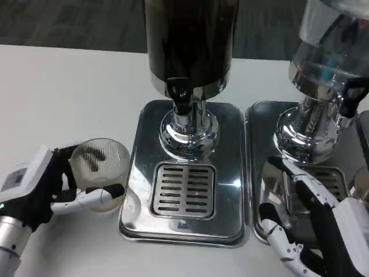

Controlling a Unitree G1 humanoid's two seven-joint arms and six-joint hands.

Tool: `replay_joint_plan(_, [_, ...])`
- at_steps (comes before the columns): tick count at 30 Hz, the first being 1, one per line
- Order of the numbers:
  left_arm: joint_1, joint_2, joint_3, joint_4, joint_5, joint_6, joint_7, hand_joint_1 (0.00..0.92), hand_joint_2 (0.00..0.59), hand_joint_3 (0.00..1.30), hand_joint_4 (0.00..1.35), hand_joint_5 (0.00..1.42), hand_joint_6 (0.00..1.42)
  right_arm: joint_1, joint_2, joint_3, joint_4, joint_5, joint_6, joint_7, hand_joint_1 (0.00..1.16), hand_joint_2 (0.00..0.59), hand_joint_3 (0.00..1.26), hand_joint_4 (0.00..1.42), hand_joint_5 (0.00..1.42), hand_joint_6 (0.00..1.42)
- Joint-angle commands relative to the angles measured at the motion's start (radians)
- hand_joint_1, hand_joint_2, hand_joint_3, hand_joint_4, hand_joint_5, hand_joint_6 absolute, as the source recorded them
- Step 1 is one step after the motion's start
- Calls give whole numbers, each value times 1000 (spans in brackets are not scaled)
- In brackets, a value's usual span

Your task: Grasp the cup under the faucet to collect the drink, then remove the cup.

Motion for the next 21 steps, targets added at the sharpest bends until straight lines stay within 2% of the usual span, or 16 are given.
replay_joint_plan(1, [25,7,6,-3,4,-16,32,348,148,623,725,994,1245,4,-6,-3,-9,10,-6,4,270,380,178,174,158,183])
replay_joint_plan(21, [76,40,82,-39,-20,-78,96,341,144,638,744,999,1277,-18,-3,6,4,23,-7,8,272,385,178,187,169,146])
